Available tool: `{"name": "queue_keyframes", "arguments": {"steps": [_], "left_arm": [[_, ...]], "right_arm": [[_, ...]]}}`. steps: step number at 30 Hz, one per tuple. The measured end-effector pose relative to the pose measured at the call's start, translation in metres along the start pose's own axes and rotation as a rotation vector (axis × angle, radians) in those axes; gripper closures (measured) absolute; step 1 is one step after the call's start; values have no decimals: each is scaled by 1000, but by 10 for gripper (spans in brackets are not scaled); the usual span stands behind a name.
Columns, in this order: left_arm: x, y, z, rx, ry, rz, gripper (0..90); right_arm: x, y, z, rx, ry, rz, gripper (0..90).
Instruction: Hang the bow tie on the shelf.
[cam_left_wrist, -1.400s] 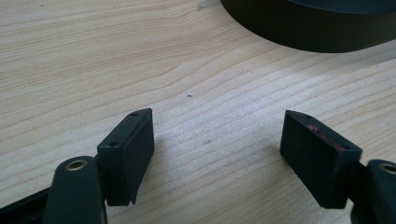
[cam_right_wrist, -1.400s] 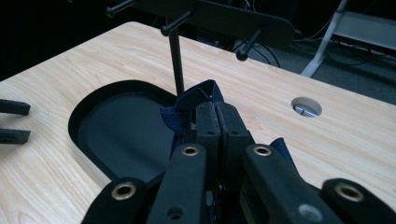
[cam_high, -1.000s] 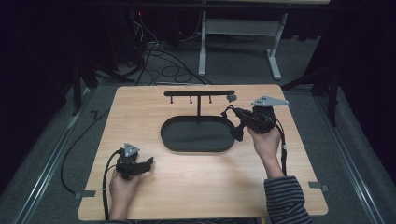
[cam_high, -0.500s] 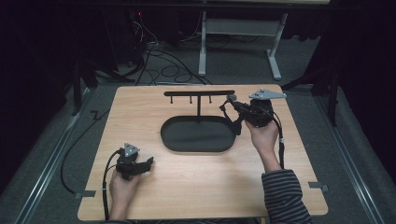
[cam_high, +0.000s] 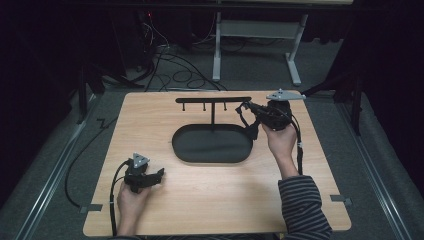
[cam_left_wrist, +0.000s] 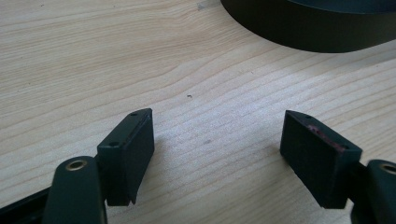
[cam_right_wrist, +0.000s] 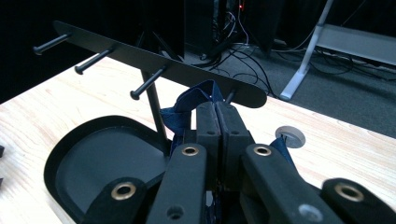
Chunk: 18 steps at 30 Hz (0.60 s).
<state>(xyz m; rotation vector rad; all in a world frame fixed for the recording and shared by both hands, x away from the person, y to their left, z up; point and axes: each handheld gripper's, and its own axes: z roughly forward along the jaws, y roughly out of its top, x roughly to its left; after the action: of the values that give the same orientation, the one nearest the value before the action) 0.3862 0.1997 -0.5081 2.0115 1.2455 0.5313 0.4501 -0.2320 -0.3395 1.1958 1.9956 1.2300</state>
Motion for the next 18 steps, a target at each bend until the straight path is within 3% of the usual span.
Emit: {"name": "queue_keyframes", "arguments": {"steps": [18], "left_arm": [[0, 0, 0, 0, 0, -1, 265]], "right_arm": [[-11, -4, 16, 16, -52, 39, 900]]}}
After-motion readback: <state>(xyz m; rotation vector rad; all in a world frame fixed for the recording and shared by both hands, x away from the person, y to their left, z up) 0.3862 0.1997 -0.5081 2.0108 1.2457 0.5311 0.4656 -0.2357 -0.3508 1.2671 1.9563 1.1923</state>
